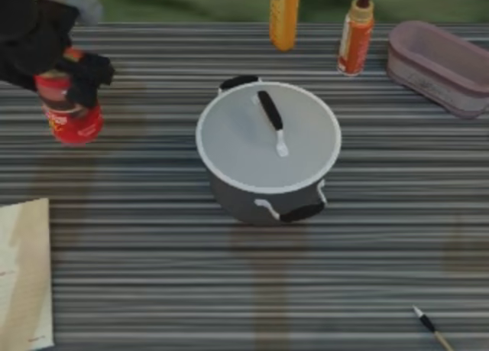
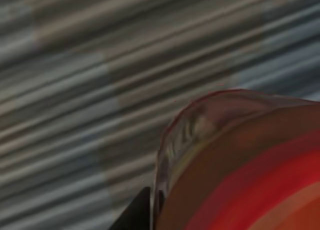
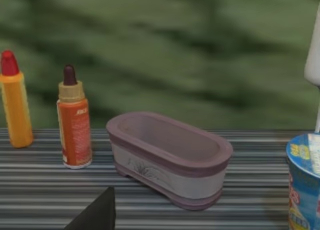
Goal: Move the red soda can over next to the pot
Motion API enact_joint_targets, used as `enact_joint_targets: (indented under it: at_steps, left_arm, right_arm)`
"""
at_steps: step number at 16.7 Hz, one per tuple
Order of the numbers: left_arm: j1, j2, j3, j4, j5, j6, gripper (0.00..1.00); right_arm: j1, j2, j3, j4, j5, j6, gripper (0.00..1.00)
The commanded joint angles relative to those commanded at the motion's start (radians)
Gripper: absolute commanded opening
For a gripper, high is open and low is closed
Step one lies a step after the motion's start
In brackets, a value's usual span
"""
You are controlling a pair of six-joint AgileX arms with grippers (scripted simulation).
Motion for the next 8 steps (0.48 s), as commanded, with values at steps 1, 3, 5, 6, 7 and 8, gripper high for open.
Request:
enact_joint_targets:
  at_steps: [1,3,5,6,7,8]
  left_arm:
    - [-0.027,-0.014,-0.037,0.026,-0.02,-0.08,0.0]
    - [-0.082,-0.044,-0.11,0.079,-0.06,-0.238,0.0]
    - [-0.132,-0.074,-0.179,0.129,-0.098,-0.38,0.0]
    - [-0.154,-0.088,-0.211,0.153,-0.115,-0.44,0.0]
    - [-0.174,-0.101,-0.239,0.173,-0.13,-0.49,0.0]
    - [-0.191,-0.112,-0.263,0.191,-0.143,-0.531,0.0]
  right_arm:
    - [0.0,0.0,0.0,0.0,0.0,0.0,1.0]
    - [0.0,0.0,0.0,0.0,0.0,0.0,1.0]
    - [0.0,0.0,0.0,0.0,0.0,0.0,1.0]
    - [0.0,0.0,0.0,0.0,0.0,0.0,1.0]
    - [0.0,0.0,0.0,0.0,0.0,0.0,1.0]
    - [0.0,0.0,0.0,0.0,0.0,0.0,1.0]
